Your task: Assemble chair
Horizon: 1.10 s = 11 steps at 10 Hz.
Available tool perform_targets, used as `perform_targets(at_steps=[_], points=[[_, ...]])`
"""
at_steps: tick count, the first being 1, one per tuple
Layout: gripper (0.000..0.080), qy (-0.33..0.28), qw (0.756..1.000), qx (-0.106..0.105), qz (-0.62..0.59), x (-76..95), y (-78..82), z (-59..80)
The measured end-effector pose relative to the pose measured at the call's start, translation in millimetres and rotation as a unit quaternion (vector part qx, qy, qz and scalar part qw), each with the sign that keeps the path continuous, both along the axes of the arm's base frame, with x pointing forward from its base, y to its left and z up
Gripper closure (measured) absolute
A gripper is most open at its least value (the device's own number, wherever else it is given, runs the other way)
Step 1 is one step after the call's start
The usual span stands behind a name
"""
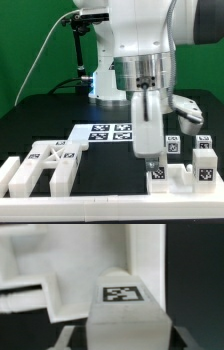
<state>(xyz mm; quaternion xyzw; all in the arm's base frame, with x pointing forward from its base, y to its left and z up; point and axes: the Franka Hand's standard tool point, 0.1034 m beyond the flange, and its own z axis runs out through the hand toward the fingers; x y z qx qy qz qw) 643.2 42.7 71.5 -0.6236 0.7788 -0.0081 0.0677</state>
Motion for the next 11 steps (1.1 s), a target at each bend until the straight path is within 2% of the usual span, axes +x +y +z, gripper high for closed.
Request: perform_targets(at_steps=[1,2,3,4,5,6,7,10,11], points=[[0.0449,0.002,1.000,0.002,-0.016,-0.1,0.2,-0.6],[0.0302,0.001,1.000,0.000,-0.005,-0.1,0.3,-0.6],[0.0302,0.001,1.000,-0.002,0.017,-0.6,1.4,-0.9],[0.0181,0.013,0.997,-0.012,0.070,-5.8,8.4,-3.1],[0.0181,0.006,0.985,-0.021,0.171,-6.6,14.0,-3.3],[0.0156,0.000,0.960,-0.029,0.280,-8.5,19.0,-3.9],[0.0156,-0.006,0.942,-0.034,0.334,-11.4,21.3,-4.7],[0.0150,-0.016,0.914,-0.049,0.403,-13.6,18.9,-5.5],[0.0150,-0.018,0.893,-0.056,0.446,-12.8,17.4,-5.4]])
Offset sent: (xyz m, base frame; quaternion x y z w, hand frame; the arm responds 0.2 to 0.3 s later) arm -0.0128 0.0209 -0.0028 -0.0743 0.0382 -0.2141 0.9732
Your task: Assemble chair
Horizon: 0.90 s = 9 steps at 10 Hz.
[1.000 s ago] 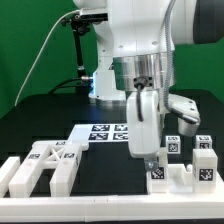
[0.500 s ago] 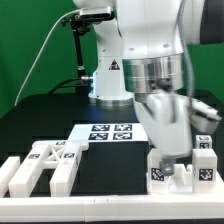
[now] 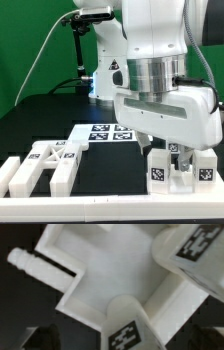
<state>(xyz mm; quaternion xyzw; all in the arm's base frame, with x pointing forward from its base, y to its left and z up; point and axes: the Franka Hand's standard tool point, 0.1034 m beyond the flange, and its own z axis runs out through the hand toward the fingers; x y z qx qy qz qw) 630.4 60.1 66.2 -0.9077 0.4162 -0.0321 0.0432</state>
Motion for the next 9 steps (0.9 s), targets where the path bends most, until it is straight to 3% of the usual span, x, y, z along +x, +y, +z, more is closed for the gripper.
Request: perform_targets(at_steps=[1,2,4,5,6,8,9], points=[[0.0150,-0.014,0.995,-0.018,0.094,7.6,-5.1,1.7],[0.0150,-0.021,0.995,-0.020,0.098,10.1,-6.0,1.0],[0.0407,-0.019,0.997,-0.018,0.071,9.5,-5.7,0.7],[0.0407,-0.018,0.999,-0.015,0.047,9.5,-5.4,0.6],[0.0515,-0.017,1.000,-0.008,-0.003,9.7,-5.0,0.7],[0.0515,-0.014,0.997,0.001,-0.081,10.0,-4.4,1.0],[0.0515,-0.006,0.983,0.011,-0.183,9.7,-2.9,1.2]])
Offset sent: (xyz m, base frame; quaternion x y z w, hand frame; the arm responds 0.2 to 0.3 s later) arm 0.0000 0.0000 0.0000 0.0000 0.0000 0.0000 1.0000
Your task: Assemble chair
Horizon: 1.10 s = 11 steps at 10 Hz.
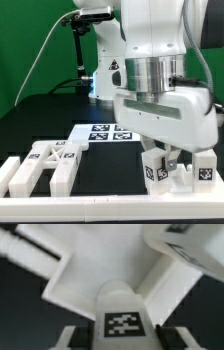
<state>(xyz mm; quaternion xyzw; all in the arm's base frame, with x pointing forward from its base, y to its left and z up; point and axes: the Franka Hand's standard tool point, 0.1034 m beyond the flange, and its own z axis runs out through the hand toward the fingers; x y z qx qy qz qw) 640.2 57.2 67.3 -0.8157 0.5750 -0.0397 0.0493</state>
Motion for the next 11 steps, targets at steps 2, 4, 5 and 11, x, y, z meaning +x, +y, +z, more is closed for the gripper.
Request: perform_targets(at_steps=[2,4,5,11], points=[[0.0515,0.026,0.990,0.021,-0.134,3.7,0.7,-0.1],[0.0514,0.028,0.951,0.057,-0.302,7.1,2.2,0.3],[0.0514,0.027,0.940,0.064,-0.334,7.7,1.8,0.2],[0.0174,-0.029,0.997,0.021,-0.070,8.5,2.7,3.0]])
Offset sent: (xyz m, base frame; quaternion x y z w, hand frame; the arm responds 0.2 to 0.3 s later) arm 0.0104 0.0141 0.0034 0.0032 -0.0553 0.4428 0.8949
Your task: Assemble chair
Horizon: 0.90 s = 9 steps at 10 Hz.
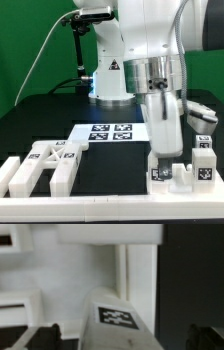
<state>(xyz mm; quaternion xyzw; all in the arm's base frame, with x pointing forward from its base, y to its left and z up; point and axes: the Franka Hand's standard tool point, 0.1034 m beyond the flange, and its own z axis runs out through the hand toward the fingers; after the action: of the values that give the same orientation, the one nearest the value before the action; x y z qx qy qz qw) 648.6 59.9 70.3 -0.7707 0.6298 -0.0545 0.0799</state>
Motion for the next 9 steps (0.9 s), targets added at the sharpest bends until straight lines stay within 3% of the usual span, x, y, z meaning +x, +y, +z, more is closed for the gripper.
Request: perform_targets(at_steps=[4,5,6,7,9], points=[[0.0150,-0.007,0.990,-0.026,0.136,-1.4,-1.0,-1.5],[0.0150,-0.005,0.977,-0.041,0.207,-2.3,-1.9,-2.9],[0.0150,0.010,0.949,-0.054,0.310,-4.7,-3.8,-7.5],[0.0150,0.029,0.922,-0.050,0.383,-8.8,-5.1,-12.5],[0.0182,0.034,0.923,-0.050,0.380,-8.4,-5.7,-12.6]])
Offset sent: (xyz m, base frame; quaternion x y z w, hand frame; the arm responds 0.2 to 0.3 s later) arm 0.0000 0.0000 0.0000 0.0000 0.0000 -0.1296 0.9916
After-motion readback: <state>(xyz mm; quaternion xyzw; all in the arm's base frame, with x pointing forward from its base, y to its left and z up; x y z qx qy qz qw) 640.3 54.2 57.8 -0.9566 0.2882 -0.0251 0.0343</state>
